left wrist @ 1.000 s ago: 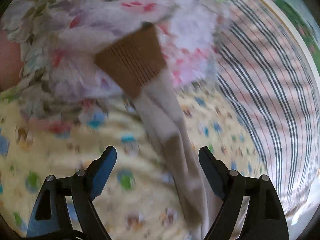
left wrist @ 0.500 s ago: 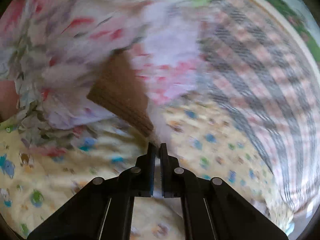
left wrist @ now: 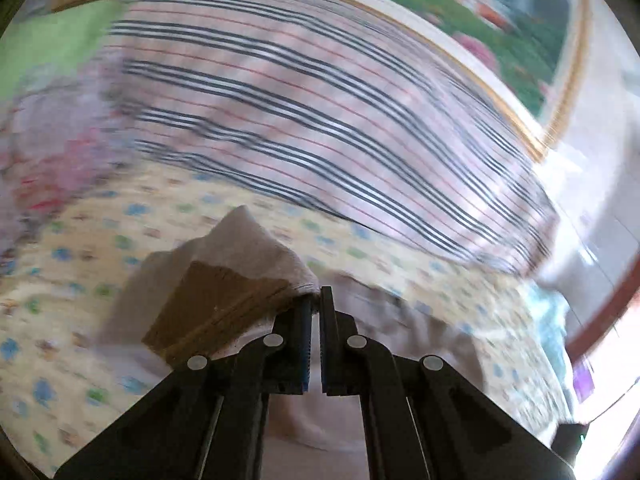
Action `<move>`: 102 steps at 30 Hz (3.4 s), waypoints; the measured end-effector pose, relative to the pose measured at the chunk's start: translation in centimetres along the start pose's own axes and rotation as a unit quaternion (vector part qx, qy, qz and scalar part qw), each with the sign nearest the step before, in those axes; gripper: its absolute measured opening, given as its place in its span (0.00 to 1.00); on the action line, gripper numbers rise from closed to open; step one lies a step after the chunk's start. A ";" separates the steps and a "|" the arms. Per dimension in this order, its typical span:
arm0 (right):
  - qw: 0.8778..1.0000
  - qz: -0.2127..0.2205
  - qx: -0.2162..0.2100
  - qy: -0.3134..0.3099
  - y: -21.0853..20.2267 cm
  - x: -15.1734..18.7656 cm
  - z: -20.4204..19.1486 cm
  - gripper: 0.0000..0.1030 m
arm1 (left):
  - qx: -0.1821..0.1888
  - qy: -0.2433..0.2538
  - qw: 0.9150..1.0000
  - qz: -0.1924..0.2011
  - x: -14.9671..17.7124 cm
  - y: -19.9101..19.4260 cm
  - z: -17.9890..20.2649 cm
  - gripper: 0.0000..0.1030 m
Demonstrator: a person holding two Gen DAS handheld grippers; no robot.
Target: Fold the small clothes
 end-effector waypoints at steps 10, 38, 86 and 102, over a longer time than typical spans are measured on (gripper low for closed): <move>0.999 0.031 0.017 0.038 -3.1 -0.9 4.2 0.59 | 0.047 0.090 0.990 -0.101 11.4 8.7 12.8 0.01; 0.993 0.010 0.061 -0.097 2.7 -3.5 -1.4 0.71 | -0.124 0.087 0.981 -0.120 14.8 2.3 -5.8 0.53; 0.847 0.016 0.156 -0.509 9.5 -1.4 -7.5 0.65 | -0.221 0.018 0.970 -0.097 12.9 6.2 -13.7 0.56; 0.988 0.060 -0.001 -0.143 3.8 -9.5 -2.9 0.05 | -0.226 0.020 0.969 -0.093 12.7 6.5 -13.7 0.58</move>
Point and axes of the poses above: each gripper's, at about its wrist camera, not at the fingertips, and y roughly the way its jaws point, z to its right, x to its underside, the point moved 8 cm from there along y, roughly the way its jaws point, and after that the axes turned 4 degrees about x, right-handed, at the moved point
